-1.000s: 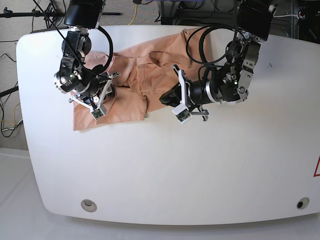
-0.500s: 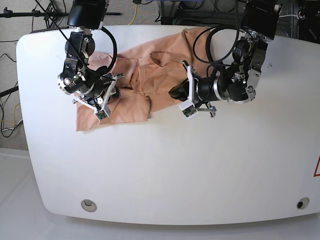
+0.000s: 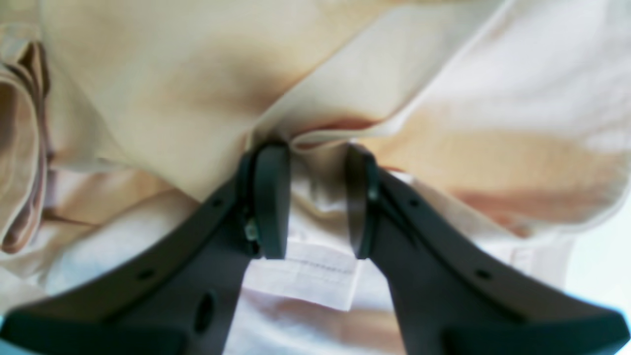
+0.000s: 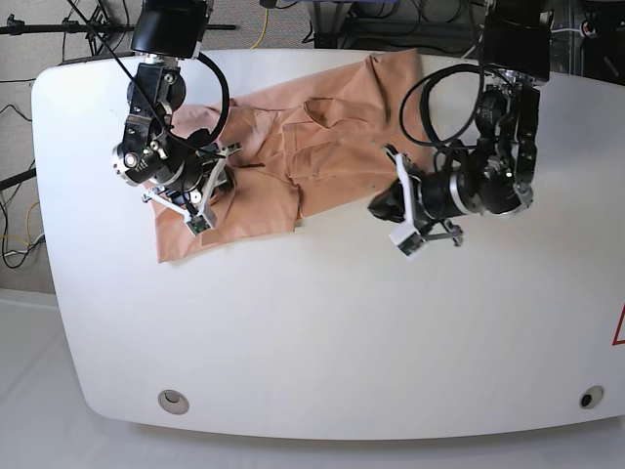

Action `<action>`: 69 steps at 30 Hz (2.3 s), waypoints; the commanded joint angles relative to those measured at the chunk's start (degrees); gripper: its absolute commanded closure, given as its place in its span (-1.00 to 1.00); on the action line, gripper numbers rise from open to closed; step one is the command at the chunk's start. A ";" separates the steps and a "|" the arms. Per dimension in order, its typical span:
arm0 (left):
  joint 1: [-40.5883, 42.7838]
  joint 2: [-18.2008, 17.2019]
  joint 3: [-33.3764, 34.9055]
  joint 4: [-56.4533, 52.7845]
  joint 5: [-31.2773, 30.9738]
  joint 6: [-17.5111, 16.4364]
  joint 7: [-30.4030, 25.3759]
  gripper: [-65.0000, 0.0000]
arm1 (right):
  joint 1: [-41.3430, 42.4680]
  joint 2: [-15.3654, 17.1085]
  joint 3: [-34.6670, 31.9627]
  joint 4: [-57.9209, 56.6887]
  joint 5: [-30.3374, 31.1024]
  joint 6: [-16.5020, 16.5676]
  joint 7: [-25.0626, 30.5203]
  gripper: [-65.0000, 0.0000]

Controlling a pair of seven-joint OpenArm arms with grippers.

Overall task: Fold the T-shirt properly
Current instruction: 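Move the left gripper to the shirt's folded corner and grasp it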

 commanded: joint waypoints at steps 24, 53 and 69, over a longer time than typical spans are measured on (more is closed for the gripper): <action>7.44 -1.47 -2.30 5.53 -12.94 0.11 8.71 0.92 | 1.29 0.21 0.00 0.22 0.44 0.30 0.46 0.43; 11.04 -2.87 2.36 5.26 -12.67 0.20 8.09 0.32 | 1.20 0.21 -0.09 0.22 0.44 0.30 0.46 0.43; 10.96 -1.29 10.62 3.42 -2.30 -0.06 3.87 0.19 | 1.20 0.21 -0.09 0.22 0.44 0.30 0.46 0.43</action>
